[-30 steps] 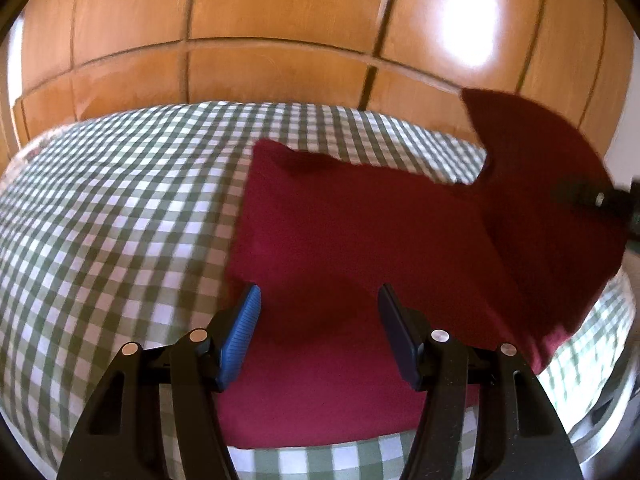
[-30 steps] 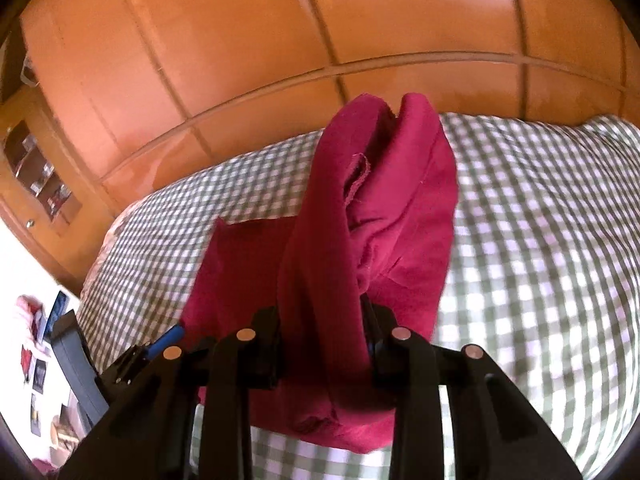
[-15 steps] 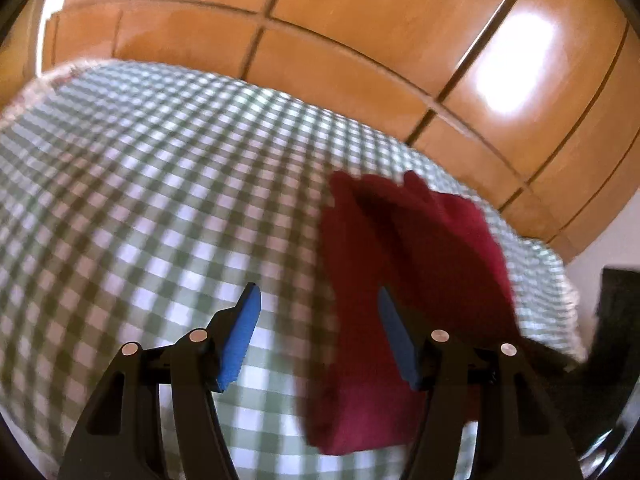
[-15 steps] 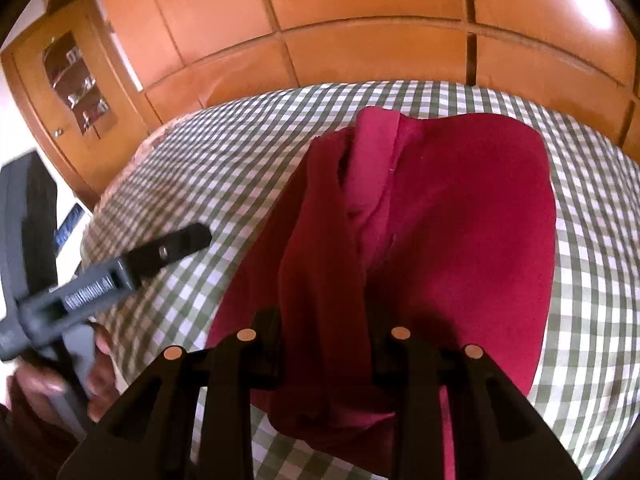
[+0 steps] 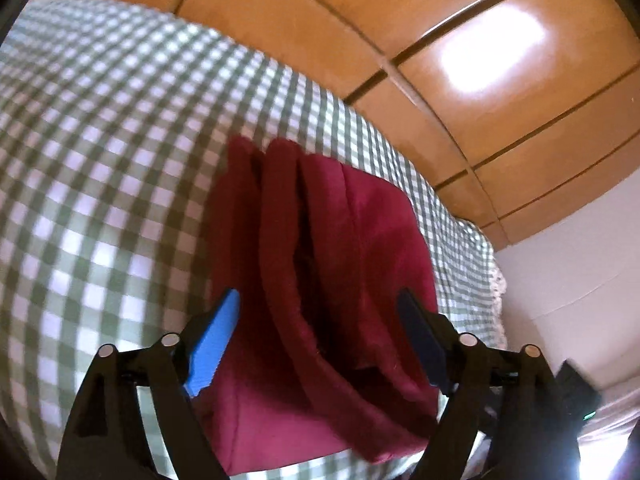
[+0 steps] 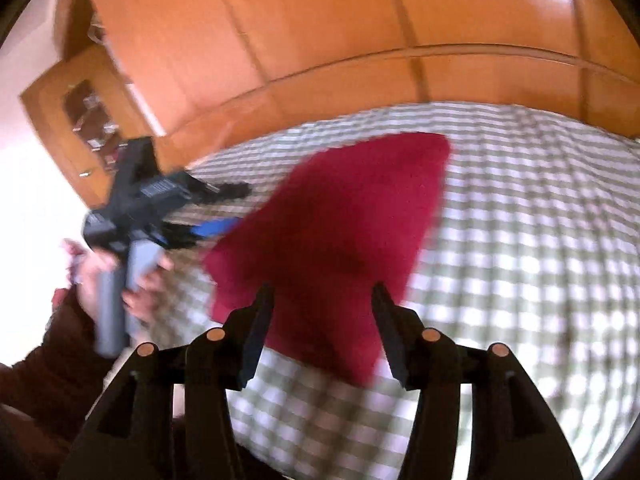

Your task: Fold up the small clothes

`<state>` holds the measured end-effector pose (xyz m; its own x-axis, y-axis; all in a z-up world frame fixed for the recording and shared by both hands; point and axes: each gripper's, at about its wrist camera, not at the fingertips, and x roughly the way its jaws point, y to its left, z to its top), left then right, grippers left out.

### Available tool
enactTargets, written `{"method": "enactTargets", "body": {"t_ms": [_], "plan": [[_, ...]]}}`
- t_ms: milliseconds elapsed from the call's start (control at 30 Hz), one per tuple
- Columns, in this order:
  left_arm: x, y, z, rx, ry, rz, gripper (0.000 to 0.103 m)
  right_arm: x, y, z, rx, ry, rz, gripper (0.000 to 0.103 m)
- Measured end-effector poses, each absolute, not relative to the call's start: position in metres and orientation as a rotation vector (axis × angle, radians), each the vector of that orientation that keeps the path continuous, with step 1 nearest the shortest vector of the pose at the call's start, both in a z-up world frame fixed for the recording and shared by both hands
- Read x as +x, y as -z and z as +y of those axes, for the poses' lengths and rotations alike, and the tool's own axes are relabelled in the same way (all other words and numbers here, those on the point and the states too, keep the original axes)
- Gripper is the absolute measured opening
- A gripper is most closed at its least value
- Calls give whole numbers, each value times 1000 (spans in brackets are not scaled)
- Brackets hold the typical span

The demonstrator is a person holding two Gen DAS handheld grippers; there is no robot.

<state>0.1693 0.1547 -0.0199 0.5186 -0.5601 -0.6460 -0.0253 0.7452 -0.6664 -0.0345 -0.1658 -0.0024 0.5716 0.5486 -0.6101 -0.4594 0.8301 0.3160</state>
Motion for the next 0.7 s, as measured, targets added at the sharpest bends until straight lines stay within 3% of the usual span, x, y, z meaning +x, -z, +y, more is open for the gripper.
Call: {"method": "enactTargets", "body": {"t_ms": [133,200,233,267,333,533,700], "plan": [[194,20,134,-619,353,1054,79,-35,19,-168,117,-548,786,50],[202,21,124,-580,351,1080,64,-35,26,-164,113,-535,780,50],[206,22,116,-537,346,1099,50,-34,27,-161,111,-533,775,50],[208,22,111,-499,326,1107,29,-33,28,-157,111,-533,775,50],[208,18,105,-431,294,1087,21,-29,29,-149,104,-538,775,50],[171,-13,125,-408,280,930,19,-43,24,-133,77,-605,769,45],[163,19,150,-342,145,994,21,-53,43,-92,-14,-627,793,46]]}}
